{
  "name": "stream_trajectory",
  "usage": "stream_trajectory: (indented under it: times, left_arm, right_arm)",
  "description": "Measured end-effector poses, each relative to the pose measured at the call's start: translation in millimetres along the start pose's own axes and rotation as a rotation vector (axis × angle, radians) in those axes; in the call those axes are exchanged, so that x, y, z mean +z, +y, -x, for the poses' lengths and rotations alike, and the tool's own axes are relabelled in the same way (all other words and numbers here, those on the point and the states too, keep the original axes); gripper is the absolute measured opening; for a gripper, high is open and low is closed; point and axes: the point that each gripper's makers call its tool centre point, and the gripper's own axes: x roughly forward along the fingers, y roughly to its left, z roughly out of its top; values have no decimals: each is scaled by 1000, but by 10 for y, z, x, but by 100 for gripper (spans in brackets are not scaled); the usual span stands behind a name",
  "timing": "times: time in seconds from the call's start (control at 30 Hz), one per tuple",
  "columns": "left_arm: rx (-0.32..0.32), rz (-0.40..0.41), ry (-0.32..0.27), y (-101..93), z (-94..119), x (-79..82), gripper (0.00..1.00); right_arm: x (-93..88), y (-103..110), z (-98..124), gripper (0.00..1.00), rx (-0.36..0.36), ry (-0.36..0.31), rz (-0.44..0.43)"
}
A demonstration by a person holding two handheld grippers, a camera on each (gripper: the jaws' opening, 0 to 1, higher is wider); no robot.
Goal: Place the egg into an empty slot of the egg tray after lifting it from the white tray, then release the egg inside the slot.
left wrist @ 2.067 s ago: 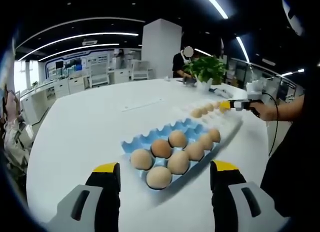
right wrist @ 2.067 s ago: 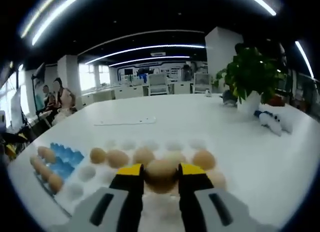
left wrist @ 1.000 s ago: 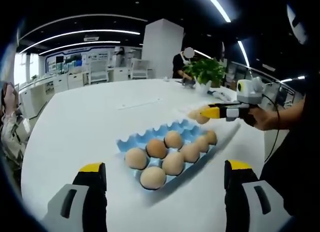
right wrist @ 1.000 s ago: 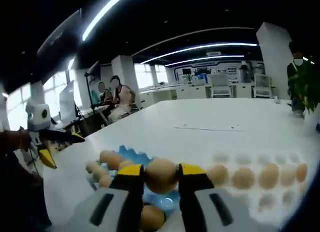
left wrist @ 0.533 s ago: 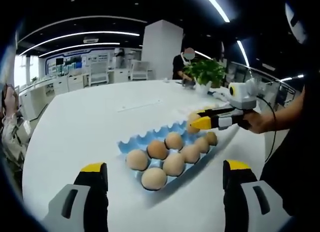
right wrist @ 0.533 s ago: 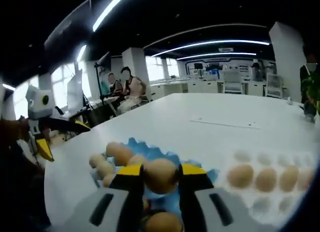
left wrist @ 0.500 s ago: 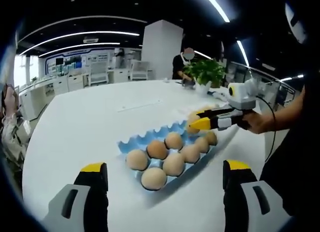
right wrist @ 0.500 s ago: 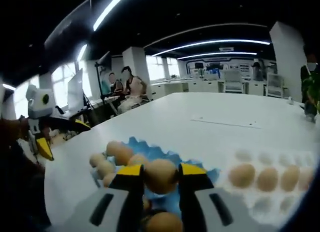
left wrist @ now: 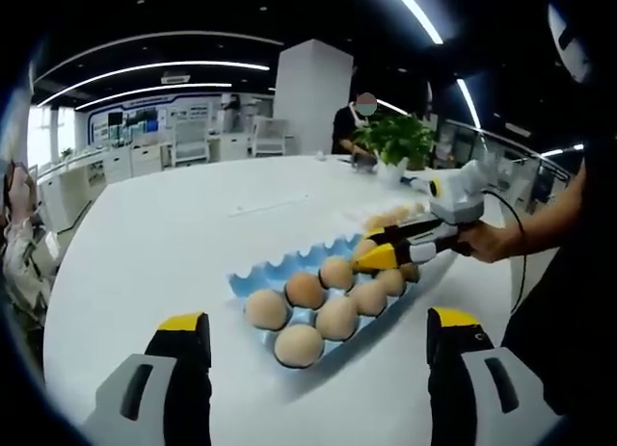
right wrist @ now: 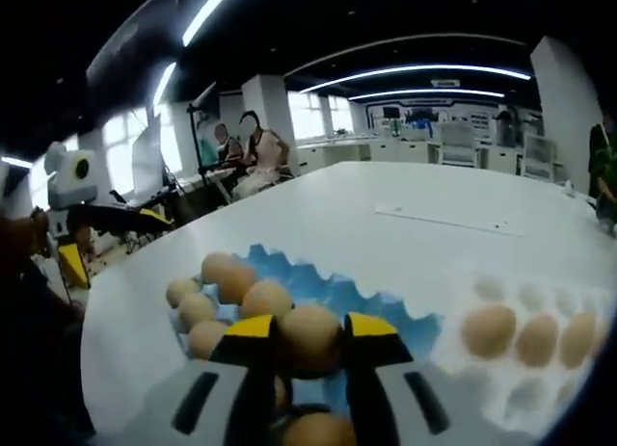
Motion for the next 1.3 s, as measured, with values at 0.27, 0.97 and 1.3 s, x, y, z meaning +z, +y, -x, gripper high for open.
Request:
stream_trajectory:
  times: [0.27, 0.97, 1.3]
  left_arm:
    - [0, 3, 1, 3, -3, 2, 92]
    - [8, -5, 14, 18, 11, -23, 91]
    - [7, -11, 17, 8, 16, -19, 90]
  right_arm:
    - [-11, 4, -22, 27, 5, 10, -9]
    - [-17, 16, -51, 27, 11, 20, 2]
    - [-19, -32, 25, 30, 7, 9, -21]
